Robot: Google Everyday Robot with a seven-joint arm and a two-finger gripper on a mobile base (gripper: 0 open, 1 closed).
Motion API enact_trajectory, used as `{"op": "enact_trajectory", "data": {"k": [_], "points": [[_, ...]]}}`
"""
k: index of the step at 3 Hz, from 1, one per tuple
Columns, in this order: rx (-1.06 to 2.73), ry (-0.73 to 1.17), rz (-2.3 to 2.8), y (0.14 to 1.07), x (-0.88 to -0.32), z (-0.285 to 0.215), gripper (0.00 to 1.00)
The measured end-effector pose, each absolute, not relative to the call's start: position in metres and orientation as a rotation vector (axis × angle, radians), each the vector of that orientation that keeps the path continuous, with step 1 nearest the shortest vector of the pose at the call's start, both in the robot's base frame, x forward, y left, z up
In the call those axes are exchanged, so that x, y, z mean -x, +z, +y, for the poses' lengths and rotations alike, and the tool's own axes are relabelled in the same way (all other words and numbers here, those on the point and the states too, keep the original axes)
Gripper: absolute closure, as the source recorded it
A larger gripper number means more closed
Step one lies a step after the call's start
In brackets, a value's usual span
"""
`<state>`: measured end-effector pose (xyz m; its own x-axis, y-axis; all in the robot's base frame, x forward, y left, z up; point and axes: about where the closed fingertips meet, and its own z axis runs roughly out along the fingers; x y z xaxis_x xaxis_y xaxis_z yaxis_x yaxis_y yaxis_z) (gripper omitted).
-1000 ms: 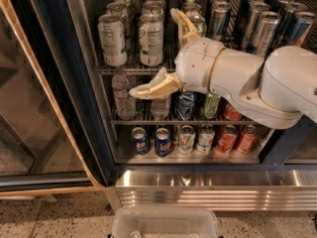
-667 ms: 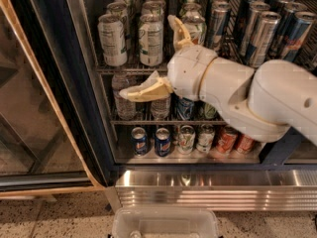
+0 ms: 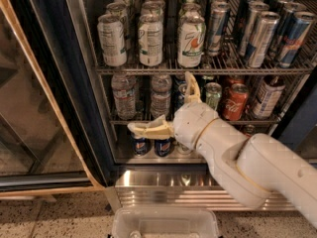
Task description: Pick 7up can from middle shelf of fridge
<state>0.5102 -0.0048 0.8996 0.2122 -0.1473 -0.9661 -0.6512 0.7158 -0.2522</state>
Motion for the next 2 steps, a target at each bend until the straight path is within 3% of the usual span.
{"op": "enact_trajectory", "data": {"k": [2], "points": [[0.680, 0.431, 1.334, 0.9038, -0.5113, 0.0030, 0.00]]}}
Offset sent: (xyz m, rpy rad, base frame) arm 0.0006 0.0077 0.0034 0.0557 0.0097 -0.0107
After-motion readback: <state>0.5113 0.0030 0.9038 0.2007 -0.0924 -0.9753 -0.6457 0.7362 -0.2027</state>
